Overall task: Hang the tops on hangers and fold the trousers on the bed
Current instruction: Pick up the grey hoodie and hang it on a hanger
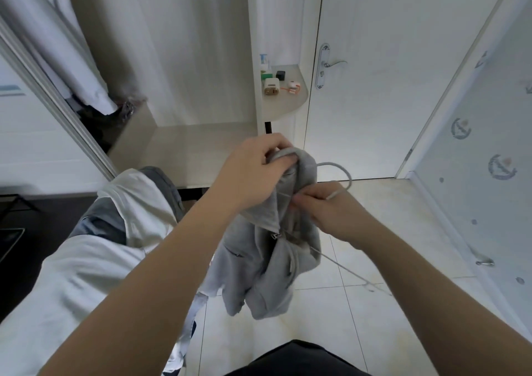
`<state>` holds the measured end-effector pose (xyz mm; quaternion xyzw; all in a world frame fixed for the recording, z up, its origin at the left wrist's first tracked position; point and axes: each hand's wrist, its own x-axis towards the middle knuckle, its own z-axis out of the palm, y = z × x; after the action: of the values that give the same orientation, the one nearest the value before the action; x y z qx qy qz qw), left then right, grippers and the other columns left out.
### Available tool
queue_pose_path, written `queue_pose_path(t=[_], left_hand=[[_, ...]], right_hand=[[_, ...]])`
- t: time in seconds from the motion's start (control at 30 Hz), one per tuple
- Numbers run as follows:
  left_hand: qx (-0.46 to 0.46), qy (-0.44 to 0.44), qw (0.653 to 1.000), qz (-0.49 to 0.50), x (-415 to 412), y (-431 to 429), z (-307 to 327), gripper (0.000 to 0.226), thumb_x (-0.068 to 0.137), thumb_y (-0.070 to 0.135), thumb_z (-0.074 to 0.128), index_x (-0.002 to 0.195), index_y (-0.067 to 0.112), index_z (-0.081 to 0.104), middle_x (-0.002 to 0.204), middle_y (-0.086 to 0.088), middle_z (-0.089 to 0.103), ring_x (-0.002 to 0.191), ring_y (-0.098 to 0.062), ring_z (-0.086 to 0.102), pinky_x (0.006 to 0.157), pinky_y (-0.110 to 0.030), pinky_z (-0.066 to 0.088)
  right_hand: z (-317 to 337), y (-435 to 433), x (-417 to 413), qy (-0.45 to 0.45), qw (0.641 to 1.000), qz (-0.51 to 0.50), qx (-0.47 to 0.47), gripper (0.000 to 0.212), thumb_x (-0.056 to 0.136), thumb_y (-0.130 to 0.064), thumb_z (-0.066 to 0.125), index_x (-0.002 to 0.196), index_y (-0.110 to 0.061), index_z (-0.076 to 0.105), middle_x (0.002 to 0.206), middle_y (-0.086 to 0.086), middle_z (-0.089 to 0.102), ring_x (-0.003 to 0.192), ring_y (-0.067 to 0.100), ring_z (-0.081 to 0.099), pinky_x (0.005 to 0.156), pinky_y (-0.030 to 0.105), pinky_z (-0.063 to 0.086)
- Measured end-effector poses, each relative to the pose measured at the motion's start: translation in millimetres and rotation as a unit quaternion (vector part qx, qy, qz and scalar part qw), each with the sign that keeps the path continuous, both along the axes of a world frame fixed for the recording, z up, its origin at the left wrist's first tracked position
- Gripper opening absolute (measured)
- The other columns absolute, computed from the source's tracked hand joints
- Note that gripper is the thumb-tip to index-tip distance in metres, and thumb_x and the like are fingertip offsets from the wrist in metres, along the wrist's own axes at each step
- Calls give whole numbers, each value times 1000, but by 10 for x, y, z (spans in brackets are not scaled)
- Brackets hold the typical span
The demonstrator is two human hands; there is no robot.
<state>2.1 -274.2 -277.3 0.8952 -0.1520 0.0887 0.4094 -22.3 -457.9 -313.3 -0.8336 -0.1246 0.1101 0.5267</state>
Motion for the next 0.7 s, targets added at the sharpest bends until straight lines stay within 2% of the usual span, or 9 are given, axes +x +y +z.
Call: queue_pose_path(t=[0.07,0.2,0.3,0.4,0.47,0.53,0.57,0.63,0.7], left_hand=[[-1,28,1000,11,-7,9,23,11,95,32,63,85,32,68,76,10,68,72,-8,62,69,-27,49],[43,70,997,8,-81,64,-35,9,91,27,69,89,35,69,82,14,67,77,5,59,63,-8,42],[55,65,996,-6,-166,-15,-74,9,91,25,69,96,32,71,83,19,67,77,16,57,65,-1,40],[65,66,996,-18,-227,-7,-64,17,91,19,68,105,26,75,89,18,69,81,10,61,71,-6,42],[118,2,992,-40,-281,48,-69,22,91,31,67,111,29,74,97,16,67,92,3,58,82,-16,43],[267,-116,956,-21,-293,130,-44,38,90,62,53,117,41,69,112,14,60,112,-9,49,97,-31,38],[314,-143,938,-23,-274,173,-16,48,88,71,43,119,44,68,117,14,58,119,-14,46,100,-35,35],[311,-106,943,-60,-242,213,27,62,87,76,31,118,39,68,107,12,65,110,-15,55,89,-27,38],[298,-77,948,-80,-259,152,5,68,87,75,22,111,29,66,87,7,66,85,-18,63,71,-29,45]], right_hand=[[-56,51,5,-16,998,-32,50,32,97,-11,60,66,-16,69,43,-16,48,40,1,41,43,10,28],[-79,-10,-10,-40,991,-33,124,29,99,-8,57,74,-9,71,47,-16,47,42,1,37,44,12,27],[-157,105,-55,39,975,-48,213,35,99,4,45,68,-4,60,47,-6,38,40,6,29,39,15,23],[-202,163,-106,71,965,-58,246,26,91,14,34,77,12,56,45,-5,35,37,6,27,37,14,22],[-176,114,-123,67,962,-62,258,29,88,16,32,78,11,59,44,-6,35,37,6,26,38,13,21],[-107,28,-120,52,963,-49,259,34,88,16,32,75,5,61,45,-5,34,39,7,23,40,14,19],[-65,-6,-115,41,966,-37,253,35,88,16,32,75,5,62,46,-4,33,40,7,22,41,14,18],[3,-34,-108,22,969,-22,245,35,89,15,32,75,6,64,46,-3,32,40,9,22,41,14,19],[35,-37,-103,1,968,-26,250,35,92,7,35,70,1,62,46,-1,34,40,9,24,42,14,21]])
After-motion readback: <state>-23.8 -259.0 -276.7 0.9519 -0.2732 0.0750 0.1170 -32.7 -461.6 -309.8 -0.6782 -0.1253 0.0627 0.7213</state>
